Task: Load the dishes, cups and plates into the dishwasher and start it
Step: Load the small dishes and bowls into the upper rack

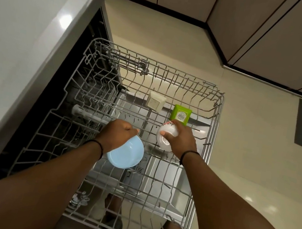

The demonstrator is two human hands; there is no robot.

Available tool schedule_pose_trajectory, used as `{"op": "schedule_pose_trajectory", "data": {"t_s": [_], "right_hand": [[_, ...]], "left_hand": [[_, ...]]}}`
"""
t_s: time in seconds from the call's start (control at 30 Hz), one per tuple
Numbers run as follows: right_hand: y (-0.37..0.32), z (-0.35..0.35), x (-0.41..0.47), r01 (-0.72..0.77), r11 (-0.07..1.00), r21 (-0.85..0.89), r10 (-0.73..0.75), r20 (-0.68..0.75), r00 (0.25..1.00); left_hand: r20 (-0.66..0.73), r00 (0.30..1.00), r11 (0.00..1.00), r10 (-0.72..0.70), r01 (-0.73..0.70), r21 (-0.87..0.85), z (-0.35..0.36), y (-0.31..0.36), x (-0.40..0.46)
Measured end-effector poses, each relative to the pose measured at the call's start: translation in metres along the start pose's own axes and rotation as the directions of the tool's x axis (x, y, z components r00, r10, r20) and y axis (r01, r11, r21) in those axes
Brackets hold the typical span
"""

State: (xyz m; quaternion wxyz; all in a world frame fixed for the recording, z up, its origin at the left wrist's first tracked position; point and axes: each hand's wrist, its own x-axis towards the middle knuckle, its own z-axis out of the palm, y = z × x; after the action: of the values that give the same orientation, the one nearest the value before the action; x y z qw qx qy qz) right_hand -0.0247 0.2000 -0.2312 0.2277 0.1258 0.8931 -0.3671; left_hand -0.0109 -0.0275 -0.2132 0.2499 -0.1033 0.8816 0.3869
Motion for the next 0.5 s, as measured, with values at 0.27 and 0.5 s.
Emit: {"op": "schedule_pose_trajectory", "data": {"t_s": [0.27,0.5], "right_hand": [[0.006,-0.007,0.001,0.12,0.983,-0.141,-0.094,0.175,0.98],[0.016,-0.003,0.007,0.125,0.972,-0.2,-0.105,0.108,0.989]], "left_hand": [[0.013,0.999,0.997,-0.029,0.03,-0.071,0.002,0.011,-0.003],[0.013,1.0,0.997,-0.016,0.017,-0.073,0.007,0.007,-0.003]]}}
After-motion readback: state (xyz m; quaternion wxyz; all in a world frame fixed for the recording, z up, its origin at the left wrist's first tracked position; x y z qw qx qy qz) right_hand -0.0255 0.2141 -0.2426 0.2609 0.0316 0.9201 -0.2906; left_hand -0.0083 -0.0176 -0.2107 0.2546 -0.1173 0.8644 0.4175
